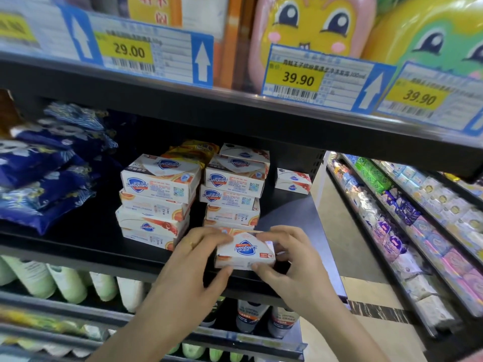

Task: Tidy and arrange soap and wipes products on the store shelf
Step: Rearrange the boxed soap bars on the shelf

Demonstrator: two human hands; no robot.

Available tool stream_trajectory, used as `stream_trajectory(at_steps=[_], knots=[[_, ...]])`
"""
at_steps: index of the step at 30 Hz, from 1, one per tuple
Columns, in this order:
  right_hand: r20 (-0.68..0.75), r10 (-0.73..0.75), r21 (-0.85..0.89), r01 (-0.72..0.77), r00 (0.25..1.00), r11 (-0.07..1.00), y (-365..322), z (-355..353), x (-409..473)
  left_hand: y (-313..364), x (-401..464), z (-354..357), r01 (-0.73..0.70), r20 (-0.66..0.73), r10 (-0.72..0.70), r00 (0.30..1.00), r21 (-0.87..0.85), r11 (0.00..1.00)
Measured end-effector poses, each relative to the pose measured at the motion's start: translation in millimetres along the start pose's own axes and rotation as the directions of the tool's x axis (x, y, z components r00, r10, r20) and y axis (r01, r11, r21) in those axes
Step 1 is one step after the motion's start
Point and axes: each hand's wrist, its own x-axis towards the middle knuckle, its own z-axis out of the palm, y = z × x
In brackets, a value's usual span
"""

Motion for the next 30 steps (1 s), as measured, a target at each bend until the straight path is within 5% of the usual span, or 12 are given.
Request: stream_trajectory(at_steps=[7, 18, 24, 30], knots=[[-0.140, -0.063, 0.023, 0.067, 0.988, 0.997, -10.1, 29.6, 3.3, 11.5, -9.4, -5.6, -0.080, -0.012, 0.083, 0.996, 0.155, 0.985], [0.024, 0.140, 0.083, -0.142, 0.990, 0.986, 6.0, -42.6, 37.4, 10.1, -2.5, 13.7, -0.113, 0.066, 0.102, 0.993, 0.191, 0.975], [-0.138, 0.181, -0.225, -0.209, 0.974, 0.952, 47.2, -61.6, 101.2, 6.7, -3.0, 12.2, -0.086, 0.056, 0.078, 0.995, 0.161, 0.983], [-0.108, 0.173, -0.496, -0.204, 0.979, 0.844, 84.7, -65.2, 167.0, 2.9, -2.9, 9.0, -0.013, 0.077, 0.009, 0.997, 0.041, 0.999]])
